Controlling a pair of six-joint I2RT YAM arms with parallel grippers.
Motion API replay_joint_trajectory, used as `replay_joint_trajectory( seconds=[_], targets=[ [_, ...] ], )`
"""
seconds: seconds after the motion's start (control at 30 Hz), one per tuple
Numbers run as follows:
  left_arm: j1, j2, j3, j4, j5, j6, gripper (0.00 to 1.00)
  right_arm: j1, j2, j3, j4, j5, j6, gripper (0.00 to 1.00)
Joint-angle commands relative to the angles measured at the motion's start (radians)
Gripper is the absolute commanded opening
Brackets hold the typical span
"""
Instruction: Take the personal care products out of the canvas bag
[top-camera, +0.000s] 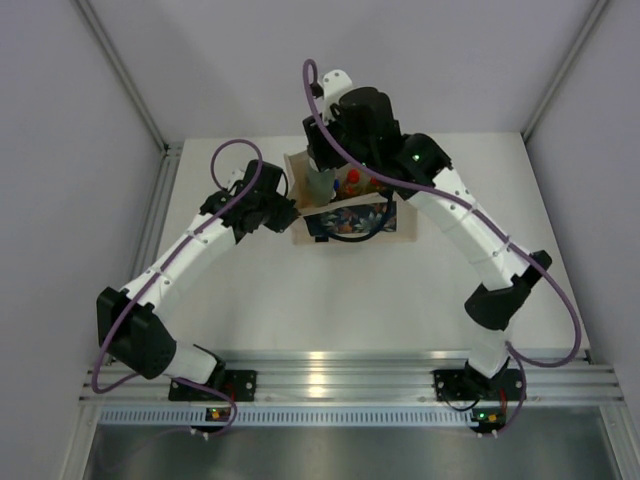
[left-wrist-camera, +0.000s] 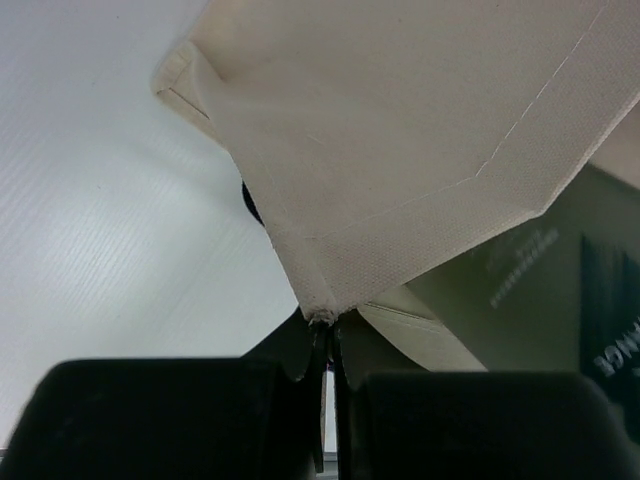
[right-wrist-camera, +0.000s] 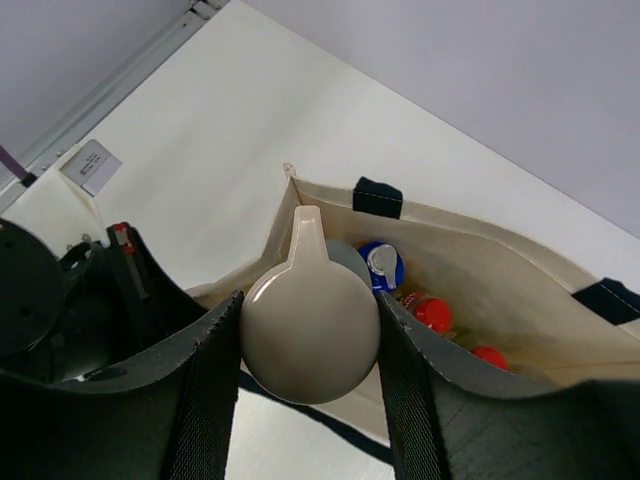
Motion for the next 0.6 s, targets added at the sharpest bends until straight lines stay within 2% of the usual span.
replay_joint_trajectory(
  seconds=[0.0,0.33,0.57],
  targets=[
    [0.000,0.021,-0.013,-0.029,0.037,-0.003,0.00,0.030,-0.176,0.105,0.100,0.028,-0.010,0.00],
    [-0.001,0.023,-0.015,-0.032,0.046,-0.003,0.00,0.048,-0.307,0.092,0.019,0.026,0.023,0.00],
    [0.000,0.020,-0.007,-0.030,0.049,0.002,0.00,0.054,-0.460,-0.112,0.016,0.093,0.059,0.00]
  ],
)
